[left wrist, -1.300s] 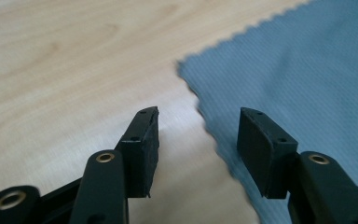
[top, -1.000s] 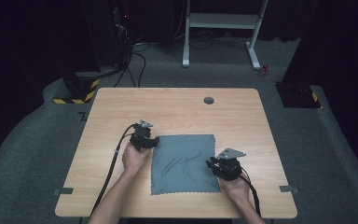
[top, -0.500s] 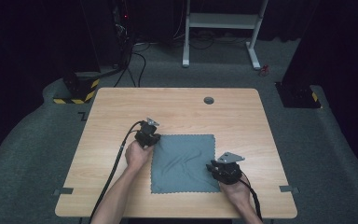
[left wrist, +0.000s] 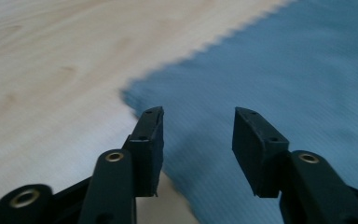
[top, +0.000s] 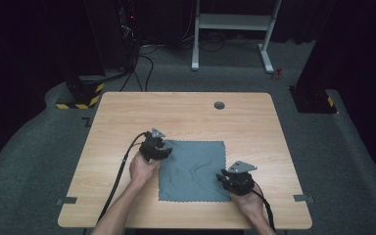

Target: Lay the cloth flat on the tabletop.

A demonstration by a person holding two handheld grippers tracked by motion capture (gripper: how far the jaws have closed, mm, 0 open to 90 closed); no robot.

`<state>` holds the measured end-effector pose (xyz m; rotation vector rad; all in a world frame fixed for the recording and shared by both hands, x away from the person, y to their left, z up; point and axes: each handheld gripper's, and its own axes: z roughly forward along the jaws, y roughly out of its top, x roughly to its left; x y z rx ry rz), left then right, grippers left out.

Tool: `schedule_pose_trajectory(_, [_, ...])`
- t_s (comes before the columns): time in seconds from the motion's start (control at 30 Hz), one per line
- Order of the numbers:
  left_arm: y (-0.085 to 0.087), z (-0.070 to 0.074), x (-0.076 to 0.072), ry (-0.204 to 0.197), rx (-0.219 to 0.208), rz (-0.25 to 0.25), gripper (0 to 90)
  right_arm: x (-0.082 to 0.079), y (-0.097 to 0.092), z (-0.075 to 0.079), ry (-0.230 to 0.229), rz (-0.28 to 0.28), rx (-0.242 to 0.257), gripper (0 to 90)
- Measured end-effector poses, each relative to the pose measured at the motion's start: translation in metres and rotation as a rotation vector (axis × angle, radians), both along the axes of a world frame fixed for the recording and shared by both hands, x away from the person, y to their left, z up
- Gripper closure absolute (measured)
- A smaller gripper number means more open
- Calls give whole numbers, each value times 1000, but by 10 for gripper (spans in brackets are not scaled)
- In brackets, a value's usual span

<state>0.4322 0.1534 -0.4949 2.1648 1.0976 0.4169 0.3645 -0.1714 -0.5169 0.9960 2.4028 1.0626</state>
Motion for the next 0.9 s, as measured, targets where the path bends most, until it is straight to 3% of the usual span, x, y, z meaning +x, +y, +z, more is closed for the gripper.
schedule_pose_trajectory(0.07, [0, 0, -24, -7, -6, -33, 508, -6, 1, 3, -3, 23, 6, 683])
schedule_pose_trajectory(0.13, [2, -3, -49, 10, -26, -66, 481, -11, 3, 3, 0, 38, 6, 681])
schedule_pose_trajectory(0.27, [7, -13, -82, 13, -4, -61, 456, -17, 6, 0, 13, 56, -3, 664])
schedule_pose_trajectory(0.33, [6, -14, -85, 10, 3, -58, 448, -17, 8, -2, 17, 59, -12, 653])
schedule_pose_trajectory(0.4, [6, -19, -95, -11, 42, -63, 444, -20, 8, -4, 18, 61, -18, 631])
schedule_pose_trajectory(0.77, [25, -21, -113, -4, 18, -40, 462, -36, -8, -5, 4, 63, -19, 607])
schedule_pose_trajectory(0.9, [29, -22, -117, -34, 18, -42, 448, -37, -7, -3, 11, 55, -39, 588])
